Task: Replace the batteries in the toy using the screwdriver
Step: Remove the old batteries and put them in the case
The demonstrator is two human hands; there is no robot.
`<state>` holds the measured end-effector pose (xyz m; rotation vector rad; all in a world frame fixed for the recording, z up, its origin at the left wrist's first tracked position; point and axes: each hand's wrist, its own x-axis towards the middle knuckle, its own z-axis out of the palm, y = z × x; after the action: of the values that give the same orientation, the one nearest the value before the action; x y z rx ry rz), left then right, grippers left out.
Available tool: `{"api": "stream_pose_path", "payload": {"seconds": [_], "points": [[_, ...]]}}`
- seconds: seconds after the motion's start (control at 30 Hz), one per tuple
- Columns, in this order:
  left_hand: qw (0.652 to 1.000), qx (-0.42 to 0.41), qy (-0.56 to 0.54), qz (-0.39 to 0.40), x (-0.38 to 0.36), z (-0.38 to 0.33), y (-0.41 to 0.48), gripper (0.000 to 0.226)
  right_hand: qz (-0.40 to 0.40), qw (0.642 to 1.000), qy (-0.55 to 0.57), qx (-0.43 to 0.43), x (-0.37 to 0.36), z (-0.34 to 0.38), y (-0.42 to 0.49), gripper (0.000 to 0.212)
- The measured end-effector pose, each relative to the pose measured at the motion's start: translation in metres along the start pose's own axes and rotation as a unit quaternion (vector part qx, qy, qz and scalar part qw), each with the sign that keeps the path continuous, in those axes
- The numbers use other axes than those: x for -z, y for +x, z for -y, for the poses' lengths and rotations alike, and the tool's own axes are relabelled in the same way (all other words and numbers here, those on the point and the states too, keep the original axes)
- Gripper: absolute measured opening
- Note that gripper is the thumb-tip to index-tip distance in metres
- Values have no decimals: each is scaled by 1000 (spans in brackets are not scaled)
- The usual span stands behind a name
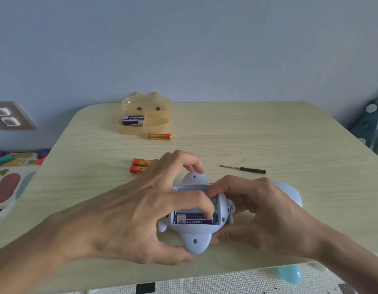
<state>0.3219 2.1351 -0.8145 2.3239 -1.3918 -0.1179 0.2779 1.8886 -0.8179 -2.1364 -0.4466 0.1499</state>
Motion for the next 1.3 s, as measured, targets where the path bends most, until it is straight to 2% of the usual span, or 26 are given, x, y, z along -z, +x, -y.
{"api": "stream_pose_path", "payload": {"seconds": [0.37,0.53,0.7,0.83,0.97,1.1,1.3], "points": [[999,-34,-7,24,-2,-8,21,46,15,999,27,-31,0,-3,-1,38],[999,-18,-29,41,-1,-12,22,59,19,999,20,-20,0,-3,0,33],[999,-10,-49,-10,3,-10,20,61,26,1000,10,-13,-1,-3,2,37],[993,4,-103,-65,10,-7,16,39,35,999,9,-20,-2,-5,3,44],[990,55,-84,-99,8,-6,13,26,30,999,17,-22,-1,-5,1,47],[987,103,-80,-94,10,-12,10,37,31,999,9,-22,0,-4,0,46],[988,112,45,-99,14,-20,13,34,31,999,-13,-12,-2,1,-1,45]]}}
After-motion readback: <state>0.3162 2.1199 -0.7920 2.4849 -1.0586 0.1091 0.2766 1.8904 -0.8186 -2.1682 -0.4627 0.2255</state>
